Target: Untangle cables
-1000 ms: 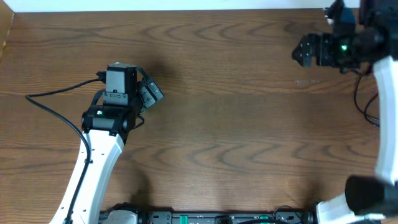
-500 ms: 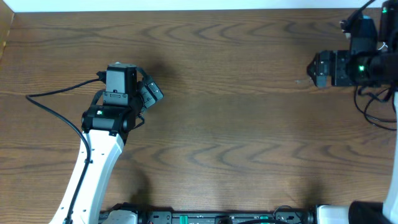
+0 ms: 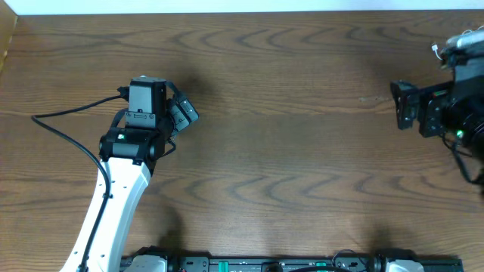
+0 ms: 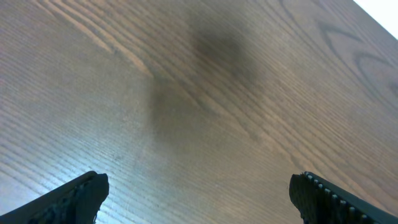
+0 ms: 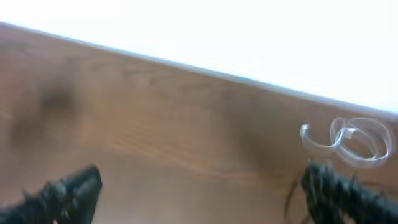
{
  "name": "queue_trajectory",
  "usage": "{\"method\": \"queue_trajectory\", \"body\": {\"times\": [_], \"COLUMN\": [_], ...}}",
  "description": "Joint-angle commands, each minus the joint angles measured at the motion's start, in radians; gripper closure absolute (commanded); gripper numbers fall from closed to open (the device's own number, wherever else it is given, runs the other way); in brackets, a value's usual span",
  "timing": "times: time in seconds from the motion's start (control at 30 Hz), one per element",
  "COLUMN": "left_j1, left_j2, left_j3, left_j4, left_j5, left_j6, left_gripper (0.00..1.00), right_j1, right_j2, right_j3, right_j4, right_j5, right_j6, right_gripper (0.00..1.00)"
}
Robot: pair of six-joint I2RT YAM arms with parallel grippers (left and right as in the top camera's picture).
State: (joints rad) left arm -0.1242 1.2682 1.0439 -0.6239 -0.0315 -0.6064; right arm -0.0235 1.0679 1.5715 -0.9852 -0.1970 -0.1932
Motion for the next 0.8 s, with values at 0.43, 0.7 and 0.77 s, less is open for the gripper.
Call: {"method": "queue_trajectory", "body": {"times": [0.43, 0.7, 0.77], "left_j1": [0.005, 0.005, 0.005], "left_j2": [0.006, 0.006, 0.006], "left_j3": [0.007, 0.007, 0.007], "left_j4": [-0.001, -0.001, -0.001], "left_j5": [-0.003, -0.003, -0.003], "left_j6": [-0.001, -0.001, -0.001], "left_gripper": [0.02, 0.02, 0.02], "right_j1": [0.055, 0.084, 0.084], "right_j2": [-0.66, -0.866, -0.907], "right_j3": [-1.139, -1.428, -1.476], "right_j4": [0.934, 1.089, 1.106], "right_j5": [0.011, 0.009, -0.001], "right_j6": [-0.069, -0.065, -0.066], "right_gripper": [0.01, 0.01, 0.01]}}
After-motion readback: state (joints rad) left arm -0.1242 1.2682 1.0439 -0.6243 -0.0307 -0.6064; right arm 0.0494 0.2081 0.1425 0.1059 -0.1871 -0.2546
